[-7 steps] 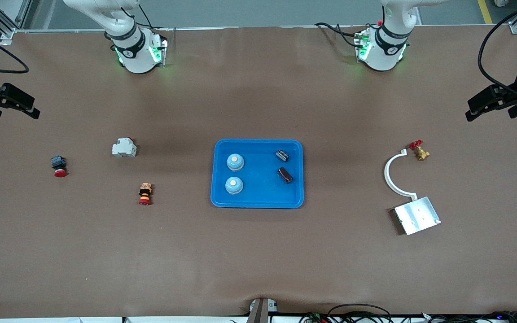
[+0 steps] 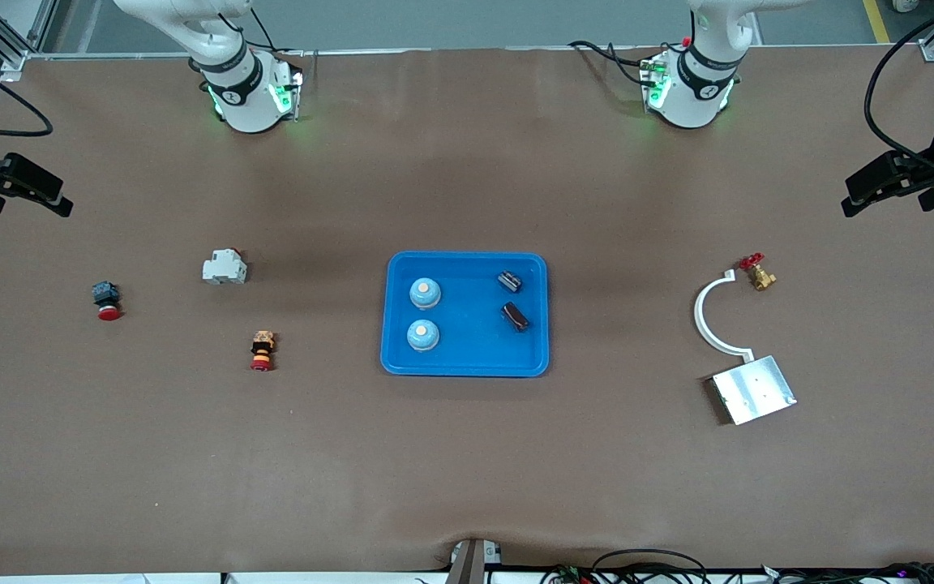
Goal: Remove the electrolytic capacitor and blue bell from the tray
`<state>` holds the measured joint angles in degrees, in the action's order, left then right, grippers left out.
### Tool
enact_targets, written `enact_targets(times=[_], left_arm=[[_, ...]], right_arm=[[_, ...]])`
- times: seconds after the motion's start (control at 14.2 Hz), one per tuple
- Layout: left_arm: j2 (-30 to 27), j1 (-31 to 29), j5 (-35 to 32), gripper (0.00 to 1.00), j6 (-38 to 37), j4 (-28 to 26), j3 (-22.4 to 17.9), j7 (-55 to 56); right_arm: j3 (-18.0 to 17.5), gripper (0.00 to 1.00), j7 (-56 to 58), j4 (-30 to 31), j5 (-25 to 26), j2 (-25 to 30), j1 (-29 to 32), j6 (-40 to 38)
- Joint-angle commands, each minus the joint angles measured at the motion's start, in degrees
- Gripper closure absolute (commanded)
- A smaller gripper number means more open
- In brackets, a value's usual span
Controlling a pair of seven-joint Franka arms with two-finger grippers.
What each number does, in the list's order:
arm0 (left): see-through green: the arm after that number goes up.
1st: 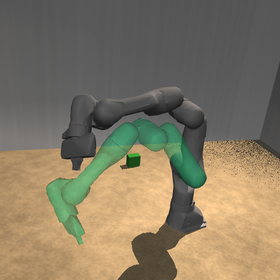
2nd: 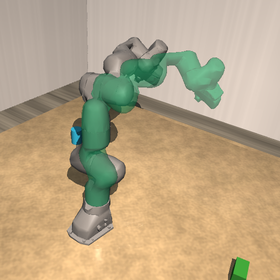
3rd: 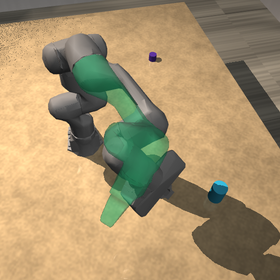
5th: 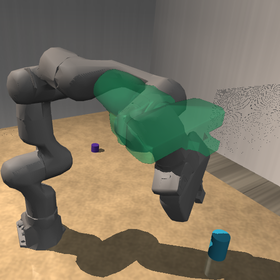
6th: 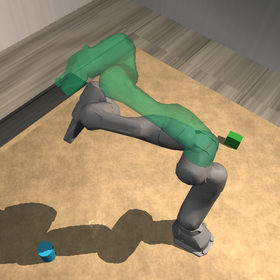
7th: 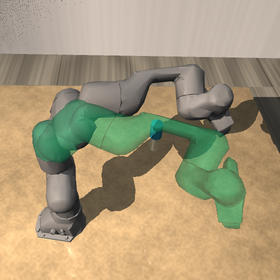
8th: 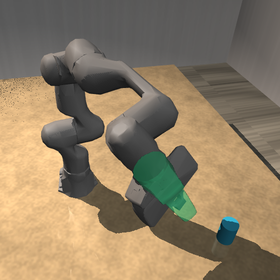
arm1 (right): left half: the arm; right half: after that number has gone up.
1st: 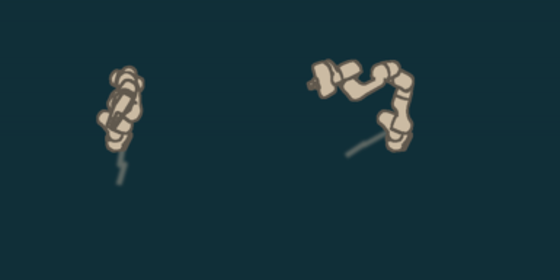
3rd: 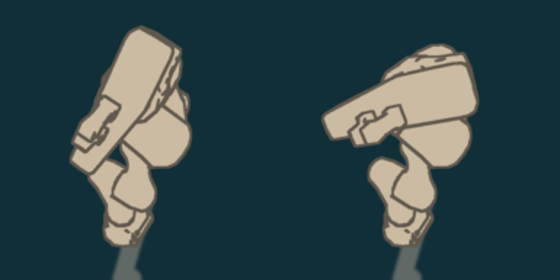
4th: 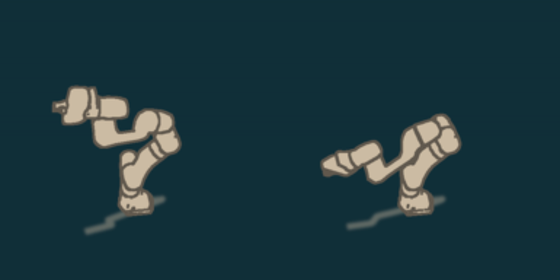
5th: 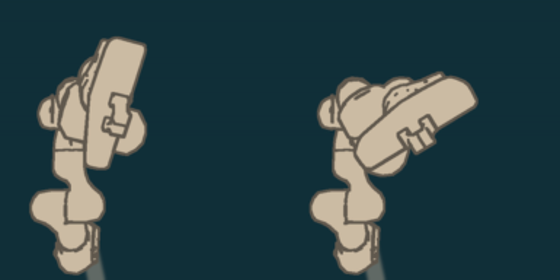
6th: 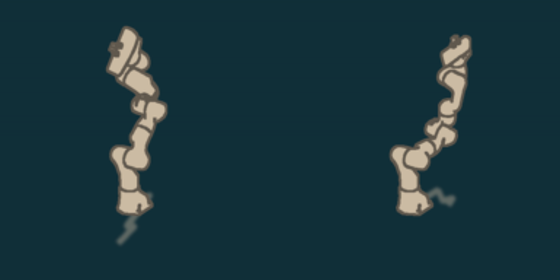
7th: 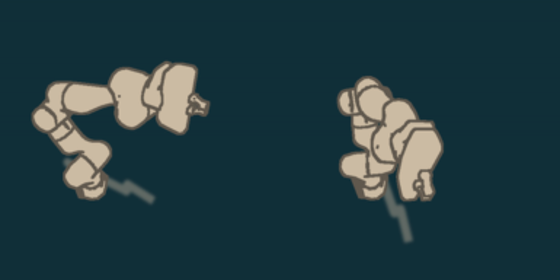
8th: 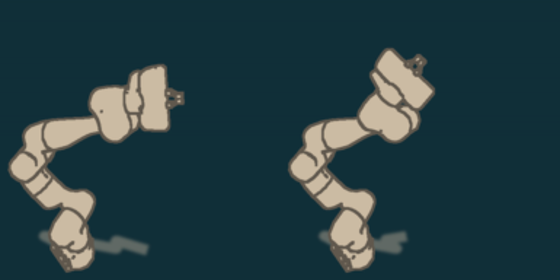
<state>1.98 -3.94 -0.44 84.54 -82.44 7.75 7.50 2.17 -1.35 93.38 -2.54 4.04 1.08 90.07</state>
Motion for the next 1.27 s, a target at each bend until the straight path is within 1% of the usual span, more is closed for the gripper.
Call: enact_targets(times=[0.0, 0.14, 0.21, 0.35, 0.42, 0.49, 0.56, 0.71, 0.78, 0.85, 0.92, 0.99, 1.13, 1.2], left_arm=[[0.3, 0.2, -2.6, 0.00, -1.1, 0.3, 0.8, -0.3], [1.1, 1.6, -2.0, 0.00, -1.1, -0.3, 2.0, 0.1], [1.4, 2.4, -2.0, 0.00, -1.1, -1.9, 3.0, 1.5], [3.3, 4.4, -1.8, 0.00, -0.2, -3.3, 4.9, 6.6], [3.6, 5.4, -1.8, 0.00, 0.1, -5.2, 6.0, 10.0], [4.3, 6.2, -1.2, 0.00, 0.6, -4.9, 6.2, 14.2], [6.3, 7.2, -1.1, 0.00, 1.8, -4.9, 6.9, 17.9], [9.2, 10.8, -1.2, 0.00, 5.3, -6.1, 7.7, 22.9], [10.4, 13.2, -1.6, 0.00, 7.3, -8.1, 7.9, 25.8], [11.8, 13.7, -1.8, 0.00, 10.4, -9.6, 8.0, 27.6], [13.0, 13.8, -1.4, 0.00, 11.9, -10.0, 8.0, 28.0], [14.5, 14.0, -1.2, 0.00, 13.0, -9.9, 8.0, 28.4], [16.4, 14.9, -1.4, 0.00, 18.1, -9.8, 8.1, 33.4], [18.4, 17.3, -1.4, 0.00, 21.2, -10.4, 8.4, 36.8]], right_arm=[[-0.1, 0.00, 2.1, 0.4, 0.9, 0.8, 0.1, 0.4], [-0.1, 0.00, 3.6, 0.4, 1.1, 0.8, 0.1, 0.5], [-0.1, 0.00, 4.0, 0.4, 1.1, 0.8, 0.1, 0.6], [-0.1, 0.00, 4.1, 0.4, 1.2, 0.8, 0.0, 0.6], [-0.1, 0.00, 4.1, 0.4, 1.2, 0.8, 0.0, 0.6], [-0.1, 0.00, 4.1, 0.4, 1.2, 0.8, 0.0, 0.5], [-0.1, 0.00, 4.0, 0.5, 1.2, 0.8, 0.1, 0.5], [-0.1, 0.00, 3.4, 0.5, 1.2, 0.8, 0.0, 0.1], [-0.1, 0.00, 3.2, 0.4, 1.2, 0.9, 0.0, 0.0], [-0.1, 0.00, 2.8, 0.4, 1.2, 0.8, 0.0, -0.2], [-0.1, 0.00, 2.5, 0.4, 1.2, 0.8, 0.0, -0.4], [-0.1, 0.00, 2.6, 0.3, 1.2, 0.8, 0.1, -0.9], [-0.1, 0.00, 2.7, 0.1, 2.3, 0.9, 0.0, -1.2], [-0.1, 0.00, 2.7, 0.1, 2.7, 0.9, -0.1, -1.3]])
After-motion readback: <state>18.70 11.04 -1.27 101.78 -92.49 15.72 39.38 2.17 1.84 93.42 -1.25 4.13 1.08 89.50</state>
